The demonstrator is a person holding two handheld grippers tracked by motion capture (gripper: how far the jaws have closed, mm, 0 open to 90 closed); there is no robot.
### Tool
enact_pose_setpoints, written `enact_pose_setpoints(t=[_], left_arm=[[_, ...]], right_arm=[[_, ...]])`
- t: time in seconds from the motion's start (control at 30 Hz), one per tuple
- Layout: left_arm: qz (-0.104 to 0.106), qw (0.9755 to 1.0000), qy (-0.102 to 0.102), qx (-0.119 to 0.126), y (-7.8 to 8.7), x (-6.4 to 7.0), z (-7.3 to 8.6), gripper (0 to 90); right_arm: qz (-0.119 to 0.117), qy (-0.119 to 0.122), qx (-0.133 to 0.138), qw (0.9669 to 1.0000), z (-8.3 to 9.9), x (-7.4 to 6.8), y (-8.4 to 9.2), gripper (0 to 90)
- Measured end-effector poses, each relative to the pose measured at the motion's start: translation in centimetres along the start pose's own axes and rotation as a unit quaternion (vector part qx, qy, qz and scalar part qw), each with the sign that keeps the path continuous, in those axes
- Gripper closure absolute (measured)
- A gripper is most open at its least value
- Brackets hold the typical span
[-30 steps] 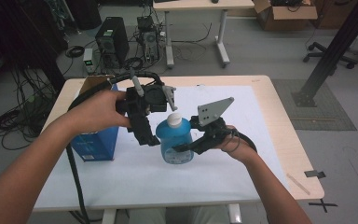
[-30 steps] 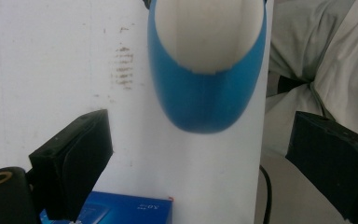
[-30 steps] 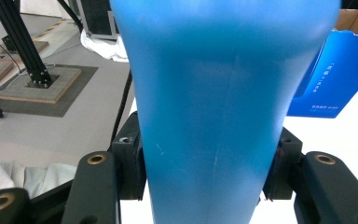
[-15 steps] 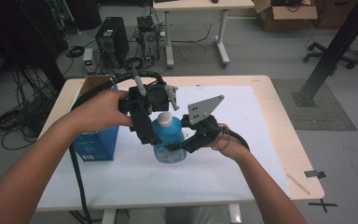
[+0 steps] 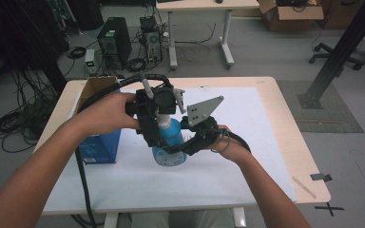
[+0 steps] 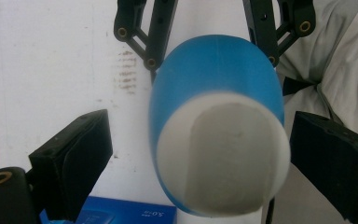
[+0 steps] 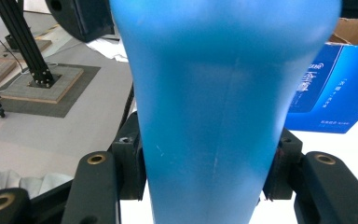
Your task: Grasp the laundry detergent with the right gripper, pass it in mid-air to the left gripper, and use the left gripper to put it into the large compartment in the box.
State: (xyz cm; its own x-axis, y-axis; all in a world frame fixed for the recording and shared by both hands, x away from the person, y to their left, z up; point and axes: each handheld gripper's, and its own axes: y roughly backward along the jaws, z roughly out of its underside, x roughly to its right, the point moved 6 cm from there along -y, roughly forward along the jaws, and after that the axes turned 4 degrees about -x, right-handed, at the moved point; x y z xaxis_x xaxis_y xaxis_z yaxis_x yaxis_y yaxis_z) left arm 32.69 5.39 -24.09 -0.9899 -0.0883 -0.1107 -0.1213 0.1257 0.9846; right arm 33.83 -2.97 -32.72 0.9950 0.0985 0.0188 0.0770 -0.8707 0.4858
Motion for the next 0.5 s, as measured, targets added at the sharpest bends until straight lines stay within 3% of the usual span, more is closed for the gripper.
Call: enact_pose_setpoints(t=[0.5], left_arm=[[0.002,1.0,-0.001,-0.007,-0.81,-0.04,-0.15,7.1]], right_arm=[[-0.001,0.0,0.0,1.0,-0.17,0.0,-0.17,44.8]])
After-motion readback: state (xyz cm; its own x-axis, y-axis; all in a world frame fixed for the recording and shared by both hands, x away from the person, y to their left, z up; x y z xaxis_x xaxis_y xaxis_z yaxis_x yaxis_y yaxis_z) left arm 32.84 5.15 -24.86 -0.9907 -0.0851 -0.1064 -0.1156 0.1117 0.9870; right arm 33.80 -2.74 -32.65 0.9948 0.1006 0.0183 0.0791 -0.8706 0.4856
